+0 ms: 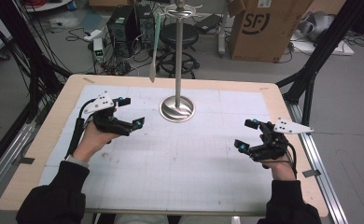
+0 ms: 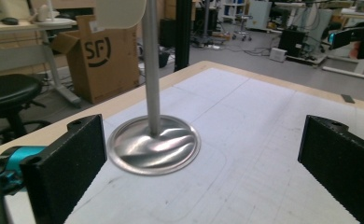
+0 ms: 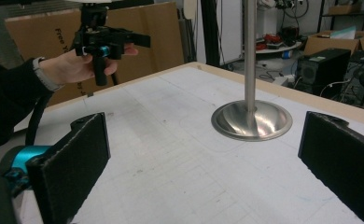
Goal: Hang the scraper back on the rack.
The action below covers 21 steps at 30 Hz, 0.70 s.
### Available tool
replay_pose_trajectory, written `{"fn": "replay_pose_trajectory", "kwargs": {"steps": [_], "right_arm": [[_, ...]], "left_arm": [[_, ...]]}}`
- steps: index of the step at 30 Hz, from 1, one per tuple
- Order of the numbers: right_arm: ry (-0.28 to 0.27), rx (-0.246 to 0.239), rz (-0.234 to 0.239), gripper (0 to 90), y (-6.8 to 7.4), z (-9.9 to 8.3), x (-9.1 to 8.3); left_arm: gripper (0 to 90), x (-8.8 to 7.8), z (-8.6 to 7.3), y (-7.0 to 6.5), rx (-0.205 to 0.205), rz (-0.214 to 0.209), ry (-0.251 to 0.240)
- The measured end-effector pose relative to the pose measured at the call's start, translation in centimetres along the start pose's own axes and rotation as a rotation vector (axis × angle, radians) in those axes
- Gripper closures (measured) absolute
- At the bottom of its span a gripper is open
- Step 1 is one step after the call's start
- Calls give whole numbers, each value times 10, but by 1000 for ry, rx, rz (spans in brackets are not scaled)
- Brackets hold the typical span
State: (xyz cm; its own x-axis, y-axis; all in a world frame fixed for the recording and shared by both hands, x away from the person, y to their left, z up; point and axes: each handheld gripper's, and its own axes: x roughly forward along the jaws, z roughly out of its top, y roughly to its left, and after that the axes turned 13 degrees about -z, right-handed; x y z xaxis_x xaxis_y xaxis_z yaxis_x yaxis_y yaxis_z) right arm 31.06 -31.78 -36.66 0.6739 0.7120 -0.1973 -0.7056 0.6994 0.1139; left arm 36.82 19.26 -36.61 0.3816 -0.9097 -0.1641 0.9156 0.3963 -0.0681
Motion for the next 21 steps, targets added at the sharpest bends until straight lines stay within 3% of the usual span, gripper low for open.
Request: {"fn": "replay_pose_trajectory", "kwargs": {"steps": [5,8,14,21], "right_arm": [[6,-10,-6,9,2,0,1],[6,-9,-13,9,2,-1,1],[2,-6,-32,9,0,-4,-1],[-7,-6,-53,9,-3,-5,-4]], "left_arm": [[16,-19,-12,-5,21,35,0],[17,-29,-17,-5,-8,31,-6],[17,-46,-25,-12,7,50,-63],[17,-58,-26,-17,30,66,-49]]}}
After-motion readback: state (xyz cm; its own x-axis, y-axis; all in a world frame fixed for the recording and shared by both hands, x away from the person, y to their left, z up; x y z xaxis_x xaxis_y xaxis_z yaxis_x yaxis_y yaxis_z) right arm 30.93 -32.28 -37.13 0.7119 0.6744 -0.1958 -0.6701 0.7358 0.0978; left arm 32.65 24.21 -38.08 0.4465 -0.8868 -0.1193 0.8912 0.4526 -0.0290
